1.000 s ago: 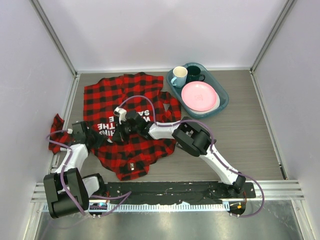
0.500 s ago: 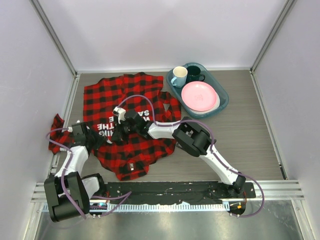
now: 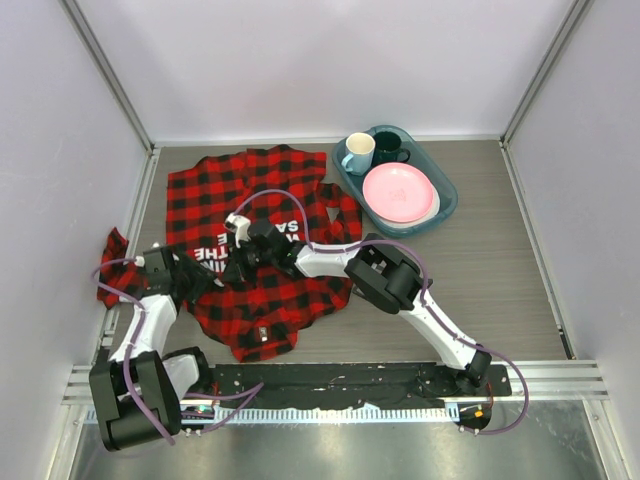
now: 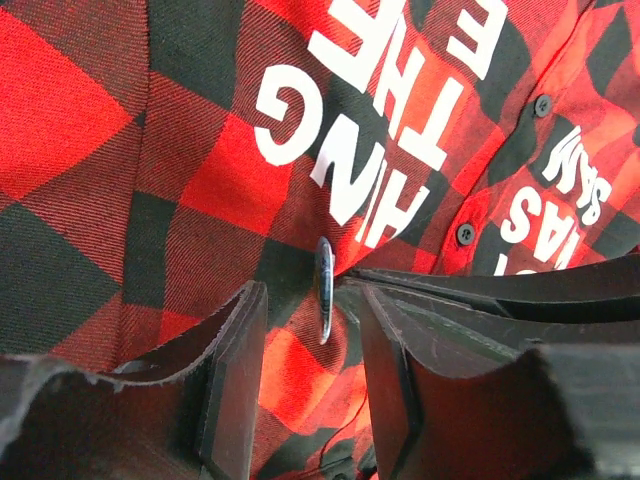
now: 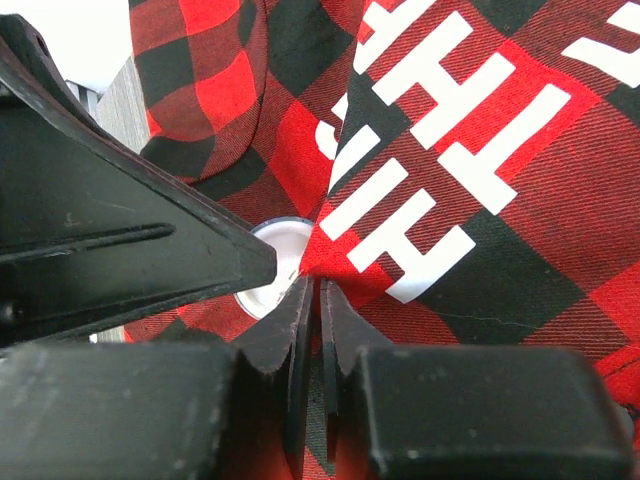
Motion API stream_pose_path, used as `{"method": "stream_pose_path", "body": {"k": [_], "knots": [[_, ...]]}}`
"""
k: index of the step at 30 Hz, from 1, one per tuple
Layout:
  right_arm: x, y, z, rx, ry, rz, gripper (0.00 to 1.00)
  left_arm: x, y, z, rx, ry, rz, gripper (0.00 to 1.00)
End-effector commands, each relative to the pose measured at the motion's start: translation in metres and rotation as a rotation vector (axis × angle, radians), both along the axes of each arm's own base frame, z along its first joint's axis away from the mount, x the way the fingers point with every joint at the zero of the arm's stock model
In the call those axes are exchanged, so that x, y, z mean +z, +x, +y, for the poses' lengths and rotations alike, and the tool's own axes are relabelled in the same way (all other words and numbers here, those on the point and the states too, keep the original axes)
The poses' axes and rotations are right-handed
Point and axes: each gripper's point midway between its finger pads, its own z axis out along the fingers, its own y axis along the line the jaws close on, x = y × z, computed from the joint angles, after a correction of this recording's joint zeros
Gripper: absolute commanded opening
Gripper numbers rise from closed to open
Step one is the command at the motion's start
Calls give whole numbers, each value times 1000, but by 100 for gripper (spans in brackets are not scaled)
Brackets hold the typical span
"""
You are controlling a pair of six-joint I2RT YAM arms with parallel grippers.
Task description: Remove the brooch from the garment
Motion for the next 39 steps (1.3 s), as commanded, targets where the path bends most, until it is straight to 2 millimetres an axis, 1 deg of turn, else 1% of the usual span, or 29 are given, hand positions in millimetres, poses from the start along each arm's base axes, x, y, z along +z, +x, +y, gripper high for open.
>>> {"method": "stream_pose_path", "body": {"k": [1, 3, 5, 7, 8, 9, 11, 16, 21, 25, 28, 29, 31, 32, 34, 37, 38, 39], "knots": [[25, -3, 13, 40, 58, -52, 13, 20, 14, 4, 47, -18, -65, 45], [23, -4, 12, 47, 54, -55, 12, 23, 19, 6, 61, -34, -72, 45], [23, -4, 12, 48, 51, -57, 11, 21, 22, 7, 69, -58, -56, 44], [22, -5, 13, 51, 48, -59, 10, 19, 25, 5, 69, -99, -49, 41], [22, -6, 13, 55, 48, -60, 10, 16, 26, 5, 72, -114, -32, 40], [22, -6, 13, 56, 48, -65, 10, 14, 26, 5, 71, -126, -24, 36], [20, -7, 13, 56, 44, -63, 9, 10, 26, 5, 69, -134, -2, 32], [18, -7, 13, 62, 35, -66, 9, 10, 27, 9, 74, -130, -22, 34], [16, -9, 14, 69, 24, -74, 8, 10, 31, 12, 72, -146, -38, 42], [15, -9, 15, 73, 15, -84, 8, 8, 31, 17, 74, -140, -34, 40], [15, -9, 15, 69, 13, -85, 8, 7, 31, 18, 73, -137, -34, 34], [15, -9, 15, 68, 12, -87, 8, 6, 31, 18, 71, -138, -33, 30], [15, -7, 14, 57, 3, -90, 8, 6, 31, 17, 55, -140, -36, 25], [16, -5, 14, 50, 1, -93, 8, 7, 31, 15, 44, -142, -37, 20], [17, -1, 13, 26, -9, -99, 10, 6, 29, 15, 34, -135, -36, 16], [20, 1, 14, 13, -13, -101, 11, 8, 26, 16, 23, -113, -51, 9], [21, 2, 14, 13, -11, -102, 11, 11, 26, 16, 21, -102, -65, 6], [21, 2, 14, 11, -13, -102, 11, 12, 26, 16, 20, -95, -69, 4]]}}
